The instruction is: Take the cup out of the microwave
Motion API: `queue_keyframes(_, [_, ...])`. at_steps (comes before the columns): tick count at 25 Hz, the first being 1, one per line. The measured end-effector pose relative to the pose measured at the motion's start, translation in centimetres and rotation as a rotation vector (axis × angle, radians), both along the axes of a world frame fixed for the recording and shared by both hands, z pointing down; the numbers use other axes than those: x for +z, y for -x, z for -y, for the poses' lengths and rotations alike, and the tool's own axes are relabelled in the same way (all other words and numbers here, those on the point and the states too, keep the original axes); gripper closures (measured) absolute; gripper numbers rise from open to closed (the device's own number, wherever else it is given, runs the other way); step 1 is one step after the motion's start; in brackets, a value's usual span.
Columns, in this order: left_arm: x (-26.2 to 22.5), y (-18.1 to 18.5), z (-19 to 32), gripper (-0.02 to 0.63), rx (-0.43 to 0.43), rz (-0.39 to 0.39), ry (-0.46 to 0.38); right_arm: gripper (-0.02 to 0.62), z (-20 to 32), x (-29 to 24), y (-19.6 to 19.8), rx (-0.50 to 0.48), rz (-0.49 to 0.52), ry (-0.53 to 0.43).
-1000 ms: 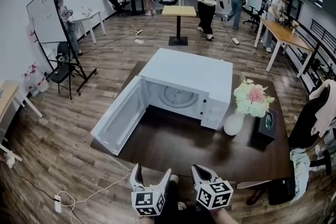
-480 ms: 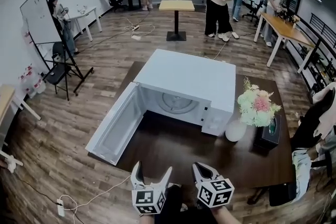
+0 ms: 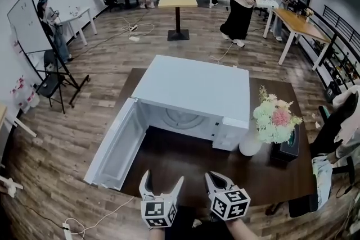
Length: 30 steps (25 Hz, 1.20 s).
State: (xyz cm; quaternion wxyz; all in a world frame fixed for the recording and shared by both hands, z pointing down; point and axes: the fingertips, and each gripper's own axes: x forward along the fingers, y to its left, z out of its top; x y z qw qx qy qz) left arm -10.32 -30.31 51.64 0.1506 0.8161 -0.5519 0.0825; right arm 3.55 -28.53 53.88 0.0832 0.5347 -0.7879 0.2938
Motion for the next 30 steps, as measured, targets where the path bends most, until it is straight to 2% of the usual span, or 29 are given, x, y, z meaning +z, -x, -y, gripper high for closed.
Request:
queue_keyframes(15, [1.4, -2.0, 8.1, 0.147, 0.105, -0.009, 0.019, 0.600, 5.3, 0.2, -1.9, 0.101, -0.033, 0.015])
queue_keyframes(24, [1.9, -3.5, 13.4, 0.147, 0.165, -0.005, 0.011, 0.600, 7.8, 0.5, -2.4, 0.138, -0.047, 0.030])
queue_keyframes(30, [2.2, -5.6, 16.8, 0.147, 0.236, 0.007, 0.006, 0.600, 9.0, 0.8, -2.6, 0.148, -0.037, 0.042])
